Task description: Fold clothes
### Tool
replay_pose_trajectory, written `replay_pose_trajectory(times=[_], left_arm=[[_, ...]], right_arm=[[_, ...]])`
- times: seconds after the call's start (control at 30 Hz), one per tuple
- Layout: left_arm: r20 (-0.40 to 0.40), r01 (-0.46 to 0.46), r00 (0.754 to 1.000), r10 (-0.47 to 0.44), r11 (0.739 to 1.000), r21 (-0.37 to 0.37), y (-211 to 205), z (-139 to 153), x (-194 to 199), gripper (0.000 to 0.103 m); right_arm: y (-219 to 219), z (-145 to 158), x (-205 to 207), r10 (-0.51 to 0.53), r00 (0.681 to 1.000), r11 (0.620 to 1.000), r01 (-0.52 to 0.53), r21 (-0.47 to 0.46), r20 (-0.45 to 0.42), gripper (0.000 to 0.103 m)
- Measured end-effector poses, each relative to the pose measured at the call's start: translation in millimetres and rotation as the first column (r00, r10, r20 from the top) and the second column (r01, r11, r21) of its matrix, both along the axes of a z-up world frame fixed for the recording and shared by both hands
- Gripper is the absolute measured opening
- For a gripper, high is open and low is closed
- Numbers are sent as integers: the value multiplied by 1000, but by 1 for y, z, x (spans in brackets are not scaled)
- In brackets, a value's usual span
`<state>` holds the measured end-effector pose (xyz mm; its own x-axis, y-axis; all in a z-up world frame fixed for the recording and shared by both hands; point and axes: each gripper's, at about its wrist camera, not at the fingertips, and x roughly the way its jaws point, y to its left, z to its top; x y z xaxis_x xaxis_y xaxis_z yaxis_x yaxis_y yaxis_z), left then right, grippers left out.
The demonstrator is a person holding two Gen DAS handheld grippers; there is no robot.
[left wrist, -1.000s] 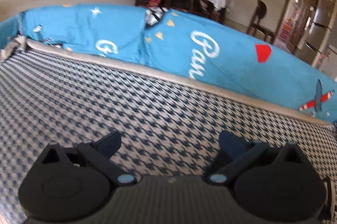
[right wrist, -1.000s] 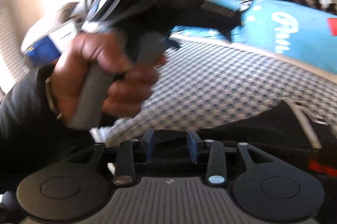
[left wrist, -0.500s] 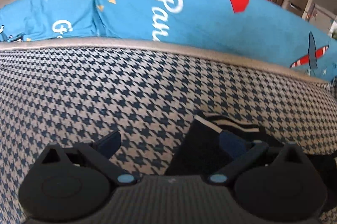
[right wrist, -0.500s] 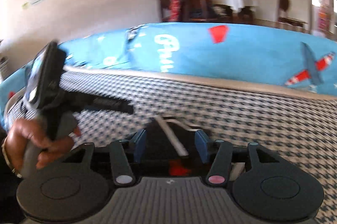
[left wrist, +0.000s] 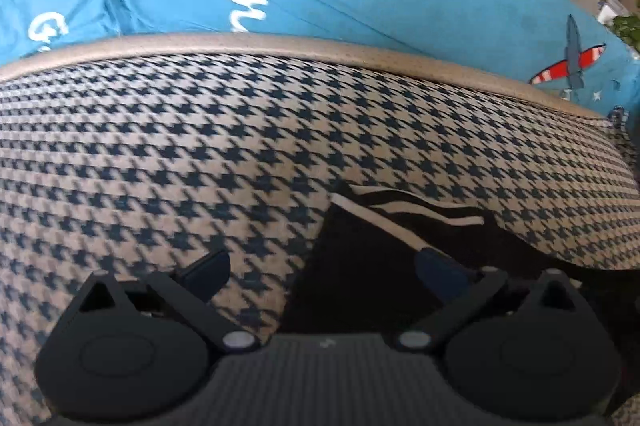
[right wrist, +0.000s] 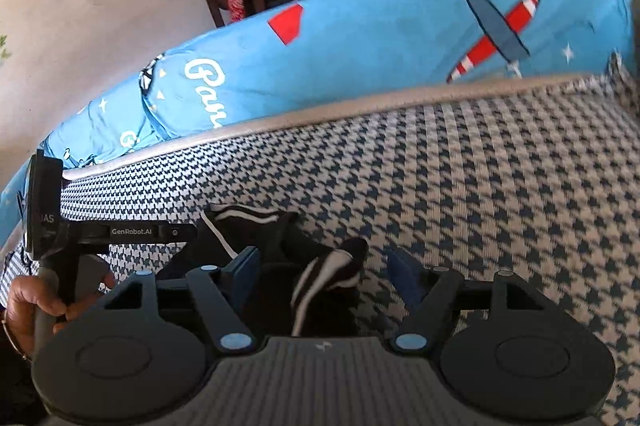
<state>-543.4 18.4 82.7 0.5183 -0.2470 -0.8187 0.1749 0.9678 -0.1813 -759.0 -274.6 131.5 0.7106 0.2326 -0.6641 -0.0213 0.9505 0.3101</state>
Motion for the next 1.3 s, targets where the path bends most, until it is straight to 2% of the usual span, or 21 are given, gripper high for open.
replay_pose_trajectory(times=[0.2,0.43,0.57,0.73,0.97,1.07,1.2,1.3], left_arm=[[-39,89,995,-91,995,-56,-4,-12,12,103],[5,196,981,-196,980,-43,-18,-15,7,103],[32,232,972,-231,972,-24,-25,-17,2,103],[49,262,964,-261,965,-28,-30,-15,-2,102],[62,278,959,-278,960,21,-42,-14,-8,98],[70,271,959,-274,961,45,-44,-13,-10,86],[89,254,961,-260,964,76,-48,-10,-12,52],[104,227,967,-232,972,52,-44,-5,-12,28]], right_arm=[[-4,-23,20,-27,997,999,29,27,-75,73],[-8,-53,43,-23,989,988,45,148,-148,73],[-2,-60,49,-16,992,988,35,153,-126,74],[13,-62,55,7,996,996,1,89,-87,74],[20,-67,60,38,997,995,-31,96,-71,40],[23,-67,61,50,997,994,-44,102,-60,33],[28,-62,60,69,997,996,-68,63,-25,25],[29,-54,62,74,997,996,-74,54,7,23]])
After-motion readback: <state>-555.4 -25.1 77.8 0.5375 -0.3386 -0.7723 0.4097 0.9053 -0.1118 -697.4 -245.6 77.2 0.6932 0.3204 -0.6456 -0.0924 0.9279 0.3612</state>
